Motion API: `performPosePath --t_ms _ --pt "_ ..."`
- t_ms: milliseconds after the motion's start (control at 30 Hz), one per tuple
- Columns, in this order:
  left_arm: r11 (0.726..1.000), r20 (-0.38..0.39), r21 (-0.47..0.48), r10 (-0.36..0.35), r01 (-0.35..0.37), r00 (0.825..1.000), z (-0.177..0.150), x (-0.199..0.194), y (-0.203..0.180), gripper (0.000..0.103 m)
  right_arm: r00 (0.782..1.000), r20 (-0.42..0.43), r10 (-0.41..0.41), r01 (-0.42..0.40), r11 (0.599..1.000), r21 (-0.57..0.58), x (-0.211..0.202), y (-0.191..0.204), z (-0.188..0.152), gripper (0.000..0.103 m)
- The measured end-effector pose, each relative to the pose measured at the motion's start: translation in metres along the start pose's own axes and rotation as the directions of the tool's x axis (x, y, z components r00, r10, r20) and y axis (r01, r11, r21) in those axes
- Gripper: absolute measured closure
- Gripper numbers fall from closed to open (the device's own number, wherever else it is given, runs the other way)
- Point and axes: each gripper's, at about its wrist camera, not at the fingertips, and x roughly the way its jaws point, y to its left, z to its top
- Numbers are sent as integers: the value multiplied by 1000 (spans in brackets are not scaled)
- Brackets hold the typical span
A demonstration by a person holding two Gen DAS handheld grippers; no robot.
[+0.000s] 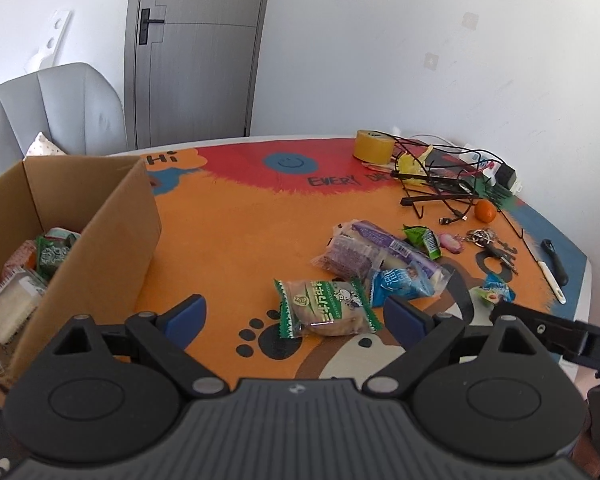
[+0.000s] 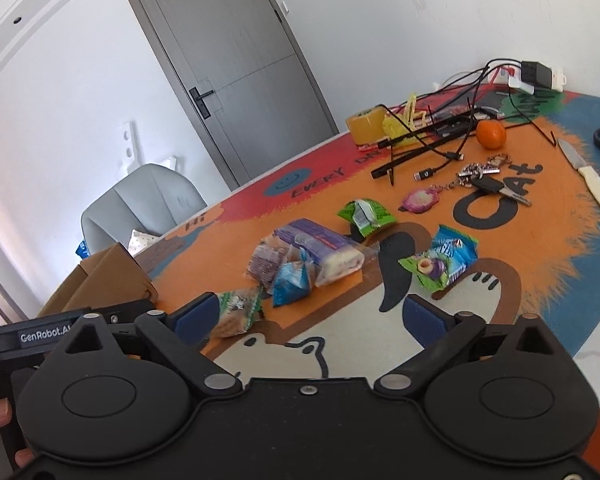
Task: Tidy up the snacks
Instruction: 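Grasp the green-labelled bread pack with the left tool while the right tool reaches the blue snack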
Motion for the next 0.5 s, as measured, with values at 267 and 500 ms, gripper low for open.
performPosePath --t_ms 267,500 --pt "1000 -38 -7 -13 13 999 0 29 -4 8 999 -25 29 -28 999 27 23 -6 -2 22" --pt "1000 -76 -19 -24 23 997 1 58 -6 9 997 -51 63 -60 996 61 46 -11 -1 30"
